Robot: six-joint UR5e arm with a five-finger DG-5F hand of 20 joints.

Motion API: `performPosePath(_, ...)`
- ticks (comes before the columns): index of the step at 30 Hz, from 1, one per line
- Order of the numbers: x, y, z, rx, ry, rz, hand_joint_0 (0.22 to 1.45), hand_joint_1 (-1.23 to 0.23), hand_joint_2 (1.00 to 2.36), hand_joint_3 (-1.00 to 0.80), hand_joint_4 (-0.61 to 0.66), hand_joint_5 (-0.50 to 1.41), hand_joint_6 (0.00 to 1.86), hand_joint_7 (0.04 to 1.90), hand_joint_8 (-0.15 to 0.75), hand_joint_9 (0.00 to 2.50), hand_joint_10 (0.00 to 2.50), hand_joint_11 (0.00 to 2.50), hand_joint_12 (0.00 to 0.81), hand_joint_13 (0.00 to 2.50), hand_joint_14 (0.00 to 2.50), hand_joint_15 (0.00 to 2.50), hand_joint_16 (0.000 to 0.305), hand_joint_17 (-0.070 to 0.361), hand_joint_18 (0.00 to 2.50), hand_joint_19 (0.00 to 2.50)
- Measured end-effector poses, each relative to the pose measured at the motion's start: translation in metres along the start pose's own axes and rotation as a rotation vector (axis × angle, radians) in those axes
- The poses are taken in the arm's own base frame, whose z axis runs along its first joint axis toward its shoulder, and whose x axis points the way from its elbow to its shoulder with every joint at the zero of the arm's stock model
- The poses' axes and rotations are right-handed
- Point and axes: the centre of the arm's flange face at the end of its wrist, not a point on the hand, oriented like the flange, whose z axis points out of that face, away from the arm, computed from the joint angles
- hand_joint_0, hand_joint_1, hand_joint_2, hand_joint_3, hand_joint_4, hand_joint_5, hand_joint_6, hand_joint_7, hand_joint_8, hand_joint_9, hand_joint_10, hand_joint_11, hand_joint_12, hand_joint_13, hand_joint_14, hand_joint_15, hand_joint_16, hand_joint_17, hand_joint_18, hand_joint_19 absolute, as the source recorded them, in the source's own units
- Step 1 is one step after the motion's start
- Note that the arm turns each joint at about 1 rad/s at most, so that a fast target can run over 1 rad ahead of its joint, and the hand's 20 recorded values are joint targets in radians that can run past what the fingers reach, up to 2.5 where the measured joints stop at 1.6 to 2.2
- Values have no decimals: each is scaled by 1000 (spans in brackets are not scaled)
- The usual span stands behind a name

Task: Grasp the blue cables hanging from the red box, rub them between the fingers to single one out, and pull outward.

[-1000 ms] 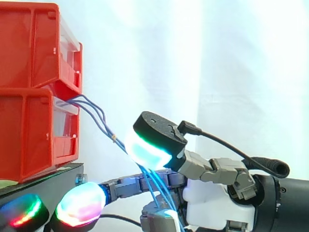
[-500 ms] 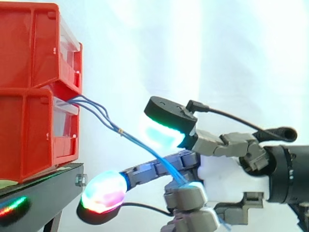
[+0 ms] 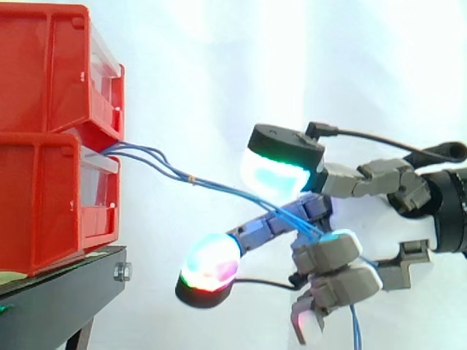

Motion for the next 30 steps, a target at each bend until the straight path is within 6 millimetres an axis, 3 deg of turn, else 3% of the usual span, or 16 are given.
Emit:
performPosePath(12,-5,33,-6,-36,-8,-8,566,-683,1000,-500,201,-89,503,1091,241,1323,19,1344,316,1373,28,1152,52,117,883,683)
performPosePath(25,3,42,1,-100,-50,10,564,-747,1000,-500,218,-96,503,1101,249,1233,19,1317,329,1292,28,1116,52,118,837,680)
performPosePath(30,12,34,5,-106,-45,25,563,-747,1000,-500,217,-98,503,1079,246,1235,19,1305,328,1293,28,1111,52,118,834,683)
